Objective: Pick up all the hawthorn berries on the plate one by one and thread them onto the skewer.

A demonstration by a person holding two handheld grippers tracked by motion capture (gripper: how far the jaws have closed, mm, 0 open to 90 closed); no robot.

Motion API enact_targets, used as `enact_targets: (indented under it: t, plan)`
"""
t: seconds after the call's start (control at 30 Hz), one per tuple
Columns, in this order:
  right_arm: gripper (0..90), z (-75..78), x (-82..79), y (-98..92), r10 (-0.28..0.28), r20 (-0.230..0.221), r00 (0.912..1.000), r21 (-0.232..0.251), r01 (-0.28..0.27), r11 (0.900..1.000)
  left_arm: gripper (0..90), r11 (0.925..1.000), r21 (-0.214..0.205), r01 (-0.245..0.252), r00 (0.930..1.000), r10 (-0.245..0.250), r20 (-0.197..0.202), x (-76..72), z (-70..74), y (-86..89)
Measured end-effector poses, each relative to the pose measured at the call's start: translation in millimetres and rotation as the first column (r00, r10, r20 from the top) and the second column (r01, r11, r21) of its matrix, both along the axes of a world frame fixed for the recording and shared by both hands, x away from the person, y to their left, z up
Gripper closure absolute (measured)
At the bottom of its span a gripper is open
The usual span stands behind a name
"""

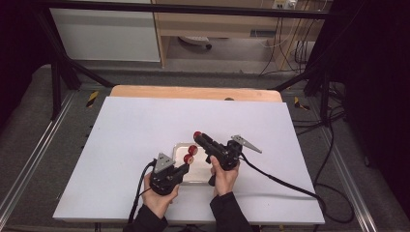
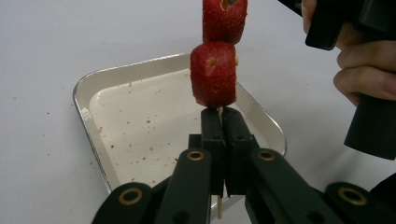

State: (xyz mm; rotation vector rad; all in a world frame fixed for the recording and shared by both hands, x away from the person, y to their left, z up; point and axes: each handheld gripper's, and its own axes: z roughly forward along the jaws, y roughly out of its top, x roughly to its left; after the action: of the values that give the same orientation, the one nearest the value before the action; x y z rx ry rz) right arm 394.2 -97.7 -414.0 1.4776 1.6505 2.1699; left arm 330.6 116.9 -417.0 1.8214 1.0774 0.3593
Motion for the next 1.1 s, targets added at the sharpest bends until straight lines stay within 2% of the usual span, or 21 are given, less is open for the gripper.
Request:
enact_targets:
  t: [0.1,0.2,0.23,0.3,0.47,0.5,0.6,0.63,0.7,0.83,1.1]
  plan:
    - [63.1,0.4,2.9,-1.4,0.022,-0.012,0.9997,-0.008,-0.022,0.9997,88.6,0.9996,0.025,0.009,0.9997,-0.009,0.025,-1.7,-0.2,1.3]
    - [62.9,1.2,5.2,-2.5,0.048,-0.030,0.9984,-0.009,-0.048,0.9988,88.7,0.9990,0.041,0.020,0.9993,-0.021,0.032,-2.6,-0.6,2.4]
    - [62.8,2.2,8.3,-4.4,0.078,-0.057,0.9953,-0.022,-0.080,0.9966,88.7,0.9972,0.071,0.023,0.9987,-0.026,0.043,-3.1,-1.4,3.9]
    - [62.9,3.0,10.2,-6.0,0.099,-0.083,0.9916,-0.031,-0.102,0.9943,88.8,0.9962,0.083,0.025,0.9985,-0.029,0.046,-3.0,-1.7,5.3]
    - [63.5,3.4,10.8,-6.7,0.117,-0.087,0.9893,-0.017,-0.118,0.9928,88.7,0.9970,0.075,0.015,0.9984,-0.019,0.054,-3.4,-1.4,8.6]
    - [63.7,2.7,10.0,-5.4,0.108,-0.082,0.9908,0.009,-0.108,0.9941,88.8,0.9979,0.064,0.016,0.9985,-0.019,0.051,-4.0,-0.9,8.0]
    - [63.7,2.1,8.9,-4.6,0.087,-0.061,0.9943,0.027,-0.085,0.9960,88.8,0.9989,0.044,0.016,0.9992,-0.017,0.036,-4.9,-1.5,8.1]
    - [63.7,1.9,8.9,-4.0,0.071,-0.042,0.9966,0.043,-0.069,0.9967,88.8,0.9993,0.036,0.013,0.9993,-0.014,0.035,-5.3,-2.0,7.9]
    - [63.8,0.5,8.6,-3.0,0.080,-0.050,0.9955,0.064,-0.077,0.9950,88.7,1.0000,0.002,-0.006,0.9993,0.006,0.038,-4.6,-0.4,8.5]
    - [63.8,-4.3,7.5,-0.1,0.099,-0.056,0.9935,0.086,-0.094,0.9919,88.8,0.9998,-0.008,-0.016,0.9992,0.016,0.035,-3.6,0.6,6.8]
    - [63.7,-4.7,4.8,0.3,0.117,-0.071,0.9906,0.059,-0.113,0.9918,88.7,0.9999,-0.005,-0.012,0.9992,0.012,0.039,0.3,0.5,5.5]
